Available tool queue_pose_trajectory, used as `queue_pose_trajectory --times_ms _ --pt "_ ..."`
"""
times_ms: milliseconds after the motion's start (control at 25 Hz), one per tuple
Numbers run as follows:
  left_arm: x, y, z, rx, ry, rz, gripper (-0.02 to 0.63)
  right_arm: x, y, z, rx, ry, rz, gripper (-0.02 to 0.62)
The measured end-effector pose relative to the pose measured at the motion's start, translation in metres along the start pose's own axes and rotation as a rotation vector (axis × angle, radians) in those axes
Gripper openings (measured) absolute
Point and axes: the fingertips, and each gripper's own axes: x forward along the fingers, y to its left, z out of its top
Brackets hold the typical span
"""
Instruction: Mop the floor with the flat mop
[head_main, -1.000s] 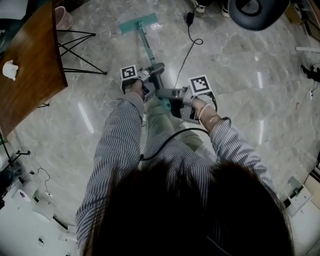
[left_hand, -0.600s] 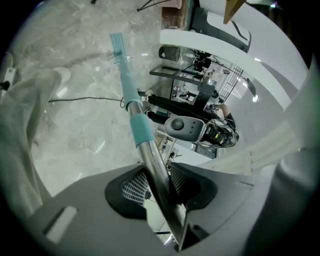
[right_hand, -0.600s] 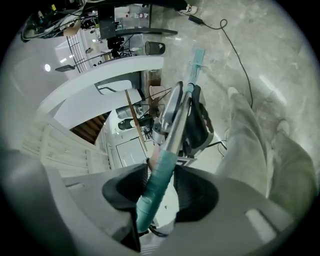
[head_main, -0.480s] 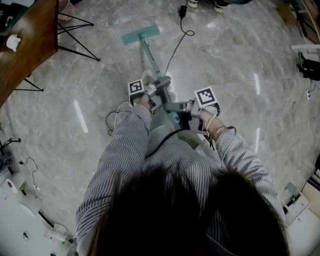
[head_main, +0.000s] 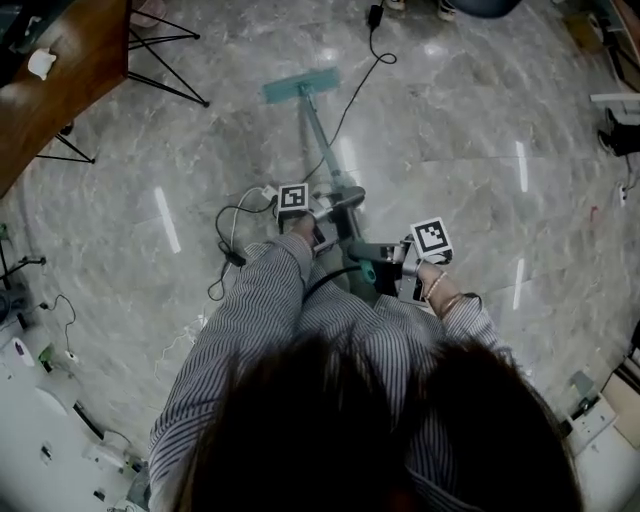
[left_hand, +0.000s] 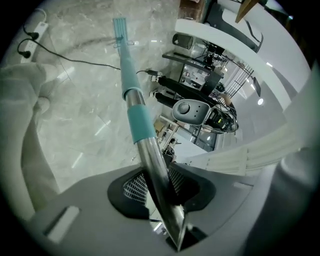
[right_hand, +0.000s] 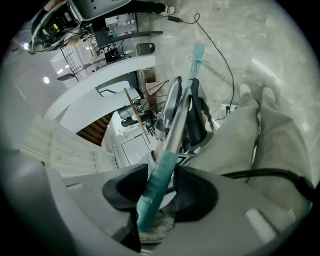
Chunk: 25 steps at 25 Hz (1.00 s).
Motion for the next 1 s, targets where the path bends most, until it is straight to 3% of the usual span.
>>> queue_pose_trajectory --times_ms 160,360,1000 --pt "0.000 0.006 -0.024 -0.045 0.035 -0.021 0.101 -0.009 -0.004 -0.019 0.015 -0.010 0.007 0.160" --pt "0.006 0.015 -0.036 -0.053 0.087 0.008 0.098 -0.021 -0.012 -0.024 0.030 -0.040 0.000 0.160" --pt "0.003 0.007 -0.030 -0.028 -0.012 -0.037 0.104 -0.017 -0.008 -0.023 0.004 -0.003 0.026 0.162"
